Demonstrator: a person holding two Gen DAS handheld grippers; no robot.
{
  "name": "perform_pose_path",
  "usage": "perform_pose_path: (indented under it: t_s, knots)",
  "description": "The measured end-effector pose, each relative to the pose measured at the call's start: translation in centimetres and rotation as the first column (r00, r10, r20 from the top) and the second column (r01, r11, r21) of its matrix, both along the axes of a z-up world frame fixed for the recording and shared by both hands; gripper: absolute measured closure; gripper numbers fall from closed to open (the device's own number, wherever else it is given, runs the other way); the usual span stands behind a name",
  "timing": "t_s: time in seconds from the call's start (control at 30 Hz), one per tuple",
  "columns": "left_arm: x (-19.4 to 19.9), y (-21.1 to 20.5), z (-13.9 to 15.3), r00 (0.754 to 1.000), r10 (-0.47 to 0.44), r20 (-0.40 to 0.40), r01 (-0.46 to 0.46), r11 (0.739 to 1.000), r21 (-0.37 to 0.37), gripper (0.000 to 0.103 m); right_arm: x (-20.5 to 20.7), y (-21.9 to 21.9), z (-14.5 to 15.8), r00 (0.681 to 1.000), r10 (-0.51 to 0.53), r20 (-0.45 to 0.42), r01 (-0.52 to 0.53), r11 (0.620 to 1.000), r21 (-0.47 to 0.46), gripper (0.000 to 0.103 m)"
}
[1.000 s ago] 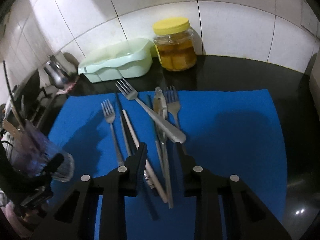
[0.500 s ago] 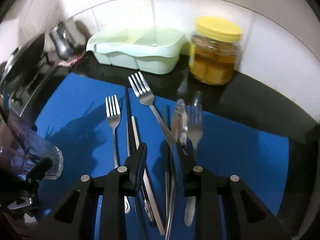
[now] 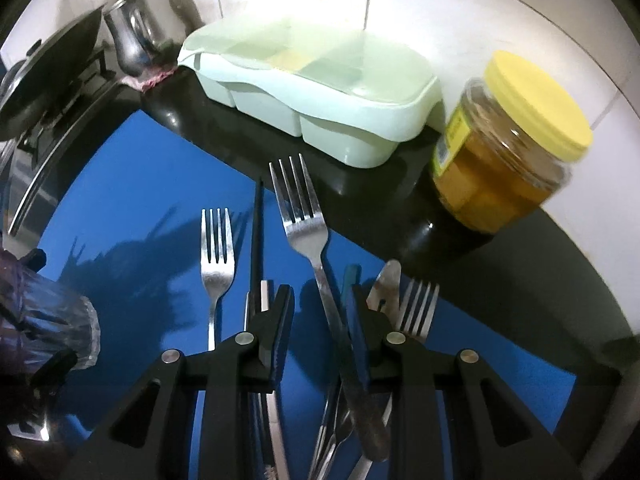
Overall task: Organize utensils
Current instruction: 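Lower the right gripper onto the cutlery and grasp a metal fork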
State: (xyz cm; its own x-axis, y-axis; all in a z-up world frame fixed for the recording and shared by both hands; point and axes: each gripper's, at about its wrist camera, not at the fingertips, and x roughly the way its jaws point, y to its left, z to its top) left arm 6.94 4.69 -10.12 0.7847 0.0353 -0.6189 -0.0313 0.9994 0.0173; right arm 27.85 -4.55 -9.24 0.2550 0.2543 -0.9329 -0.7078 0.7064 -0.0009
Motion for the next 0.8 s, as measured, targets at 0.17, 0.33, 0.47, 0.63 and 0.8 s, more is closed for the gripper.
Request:
perform_pose_path:
  t_s: [0.17, 0.33, 0.47, 0.63, 0.8]
  knots:
    - [0.0, 0.0, 0.0, 1.0, 0.0, -0.001, 0.0, 1.0, 0.001, 0.019, 0.6, 1.2, -0.4, 0.998, 0.068, -0.012, -0.069, 0.997, -0.034, 0.074]
    - [0.0, 0.0, 0.0, 1.0, 0.0, -0.001, 0.0, 1.0, 0.001, 0.019, 1.0, 2.4, -0.8, 0.993, 0.112, -0.032, -0.113, 0.993, -0.039, 0.074]
    - [0.0, 0.0, 0.0, 1.0, 0.0, -0.001, 0.0, 1.0, 0.002, 0.019, 1.0, 2.7, -1.4, 0.987, 0.156, -0.05, -0.158, 0.986, -0.058, 0.08]
    - [0.0, 0.0, 0.0, 1.0, 0.0, -0.002, 0.0, 1.0, 0.001, 0.019, 1.7, 2.8, -1.5, 0.98, 0.176, -0.094, -0.183, 0.981, -0.068, 0.08]
    - [0.0, 0.0, 0.0, 1.0, 0.0, -0.002, 0.0, 1.0, 0.002, 0.019, 2.3, 2.8, -1.6, 0.98, 0.163, -0.116, -0.174, 0.98, -0.093, 0.092]
